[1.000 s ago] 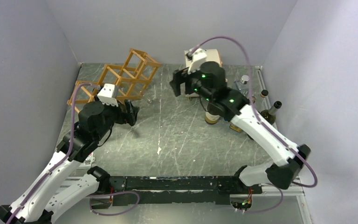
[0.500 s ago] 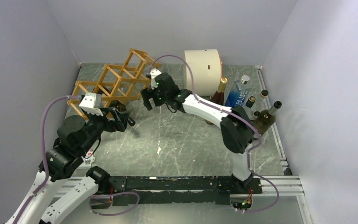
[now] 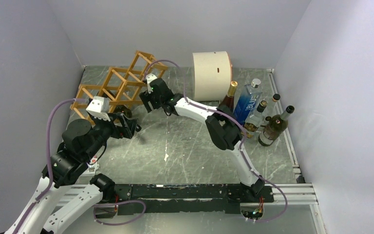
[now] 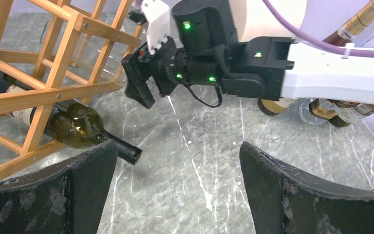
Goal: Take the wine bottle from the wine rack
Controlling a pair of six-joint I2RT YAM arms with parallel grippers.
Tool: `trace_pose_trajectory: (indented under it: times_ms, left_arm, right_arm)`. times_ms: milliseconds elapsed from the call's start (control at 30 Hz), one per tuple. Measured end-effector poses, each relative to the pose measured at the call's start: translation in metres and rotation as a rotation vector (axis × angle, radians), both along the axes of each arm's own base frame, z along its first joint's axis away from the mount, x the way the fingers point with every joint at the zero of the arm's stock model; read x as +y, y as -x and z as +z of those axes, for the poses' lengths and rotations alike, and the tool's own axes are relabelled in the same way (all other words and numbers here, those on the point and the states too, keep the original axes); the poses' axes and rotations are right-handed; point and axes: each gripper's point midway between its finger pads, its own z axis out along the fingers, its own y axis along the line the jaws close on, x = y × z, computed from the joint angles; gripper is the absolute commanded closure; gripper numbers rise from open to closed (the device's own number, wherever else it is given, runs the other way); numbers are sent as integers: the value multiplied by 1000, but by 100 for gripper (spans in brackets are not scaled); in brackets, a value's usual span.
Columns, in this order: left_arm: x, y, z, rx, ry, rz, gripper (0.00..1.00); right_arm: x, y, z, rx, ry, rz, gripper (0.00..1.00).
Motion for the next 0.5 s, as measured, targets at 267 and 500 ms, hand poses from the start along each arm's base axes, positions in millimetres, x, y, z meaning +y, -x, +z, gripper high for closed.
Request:
trace_pose_trajectory:
  times_ms: [267,500]
  left_arm:
    - [-2,1,0,1,3,-11,1]
    - [-1,3,1,-1,3,-11,1]
  right_arm:
    - [12,-17,-39,15,35,7,61]
    - [12,-14,-41,25,31,20,85]
